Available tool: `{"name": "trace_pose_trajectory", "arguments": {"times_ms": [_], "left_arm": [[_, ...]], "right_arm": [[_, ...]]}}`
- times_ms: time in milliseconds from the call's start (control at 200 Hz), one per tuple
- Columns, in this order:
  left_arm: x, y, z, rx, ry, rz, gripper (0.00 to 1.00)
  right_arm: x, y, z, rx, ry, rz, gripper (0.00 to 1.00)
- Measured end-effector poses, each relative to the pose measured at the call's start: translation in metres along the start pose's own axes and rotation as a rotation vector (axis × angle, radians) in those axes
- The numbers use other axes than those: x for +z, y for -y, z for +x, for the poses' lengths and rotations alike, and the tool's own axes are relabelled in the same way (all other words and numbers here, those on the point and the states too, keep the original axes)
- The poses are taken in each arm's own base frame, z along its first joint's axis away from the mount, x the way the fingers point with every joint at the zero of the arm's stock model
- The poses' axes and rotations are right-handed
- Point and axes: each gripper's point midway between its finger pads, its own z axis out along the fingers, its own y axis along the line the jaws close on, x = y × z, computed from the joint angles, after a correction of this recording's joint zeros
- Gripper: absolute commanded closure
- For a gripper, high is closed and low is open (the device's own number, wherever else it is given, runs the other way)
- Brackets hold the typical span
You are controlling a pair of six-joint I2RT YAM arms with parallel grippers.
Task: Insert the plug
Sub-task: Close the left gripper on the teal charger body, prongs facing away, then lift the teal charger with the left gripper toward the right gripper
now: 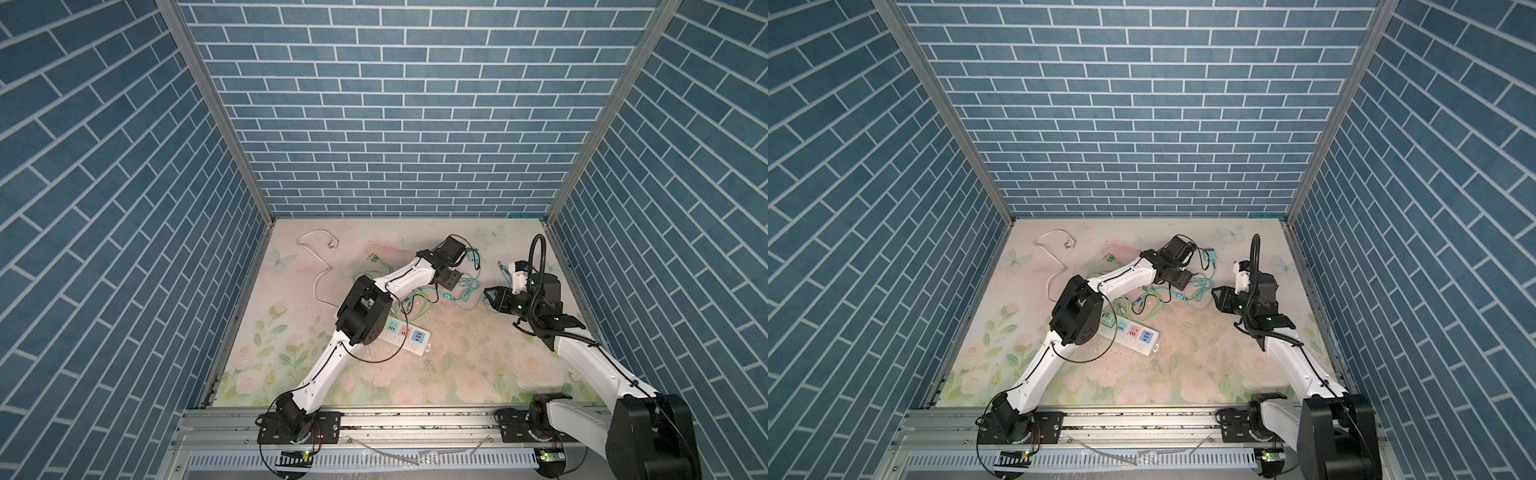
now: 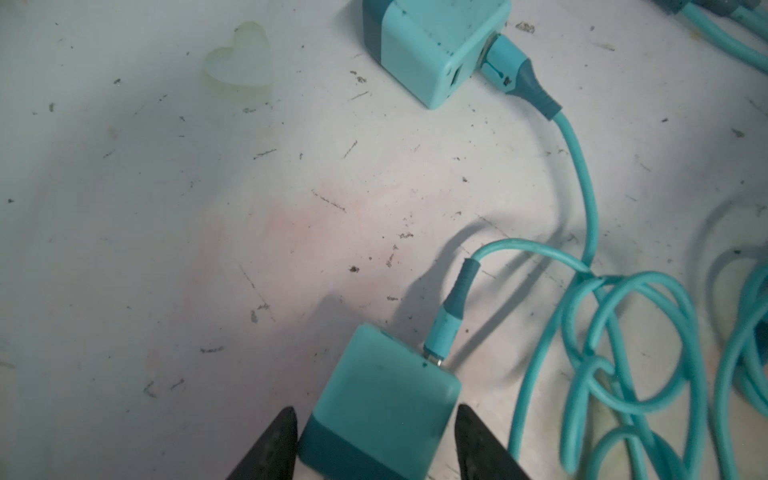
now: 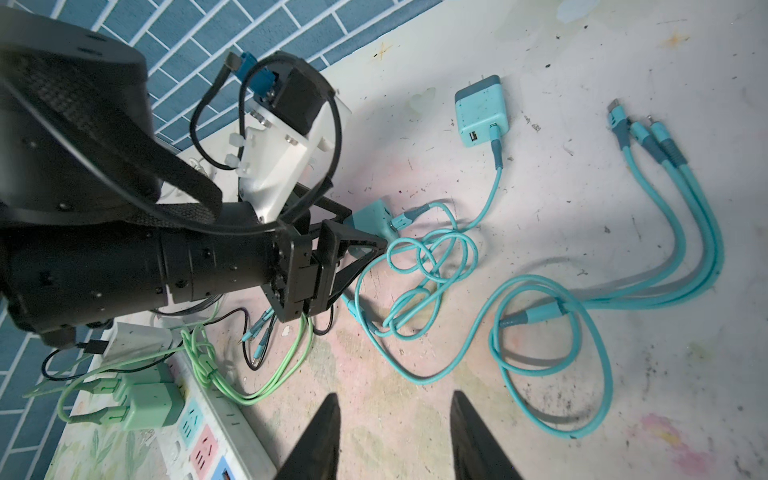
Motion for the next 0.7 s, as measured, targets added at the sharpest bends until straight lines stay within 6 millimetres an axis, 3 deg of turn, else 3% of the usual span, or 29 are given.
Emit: {"name": "trace_pose_trajectory", "arguments": {"times_ms": [135, 700], "left_arm": [[0.009, 0.0011, 0.0033, 0.008, -0.009, 0.007, 0.4], [0.0083, 0.0024, 0.0053, 0.024, -0.021, 0.015, 0.67]], "right_arm": [[0.0, 0.0001, 0.0, 0.0, 0.0, 0.0, 0.57], [0.0, 0.0007, 0.0012, 0.003, -0.005, 0.002, 0.57]]}}
